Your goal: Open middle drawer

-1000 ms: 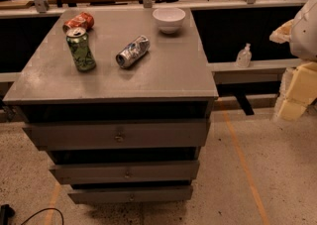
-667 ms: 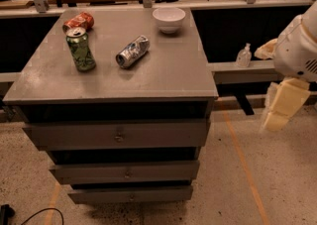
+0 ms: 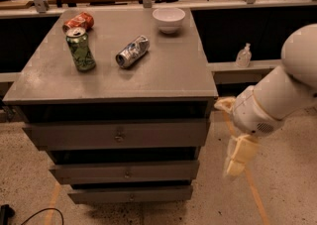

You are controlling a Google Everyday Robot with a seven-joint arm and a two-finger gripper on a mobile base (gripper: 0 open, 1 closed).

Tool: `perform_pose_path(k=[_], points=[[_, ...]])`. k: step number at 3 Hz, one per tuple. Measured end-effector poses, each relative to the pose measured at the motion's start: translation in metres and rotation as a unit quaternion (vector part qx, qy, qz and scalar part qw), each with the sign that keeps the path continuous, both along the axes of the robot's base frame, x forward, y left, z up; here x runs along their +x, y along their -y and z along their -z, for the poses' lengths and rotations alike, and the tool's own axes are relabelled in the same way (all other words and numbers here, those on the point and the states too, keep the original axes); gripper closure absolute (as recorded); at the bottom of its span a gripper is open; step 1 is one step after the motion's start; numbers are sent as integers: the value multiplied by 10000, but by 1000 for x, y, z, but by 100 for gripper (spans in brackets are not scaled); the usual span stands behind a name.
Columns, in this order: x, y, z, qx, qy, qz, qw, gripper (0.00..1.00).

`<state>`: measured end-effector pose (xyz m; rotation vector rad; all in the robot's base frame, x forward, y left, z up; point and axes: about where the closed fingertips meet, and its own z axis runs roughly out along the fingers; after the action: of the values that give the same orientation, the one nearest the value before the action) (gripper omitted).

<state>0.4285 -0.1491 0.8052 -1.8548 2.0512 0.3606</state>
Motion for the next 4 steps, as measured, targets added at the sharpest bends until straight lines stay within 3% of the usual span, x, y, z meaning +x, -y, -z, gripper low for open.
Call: perform_pose_path(k=[2, 4], points=[[-30, -57, 113, 291, -189, -550, 9979, 0], [-27, -67, 126, 291, -61, -565, 9980, 0]])
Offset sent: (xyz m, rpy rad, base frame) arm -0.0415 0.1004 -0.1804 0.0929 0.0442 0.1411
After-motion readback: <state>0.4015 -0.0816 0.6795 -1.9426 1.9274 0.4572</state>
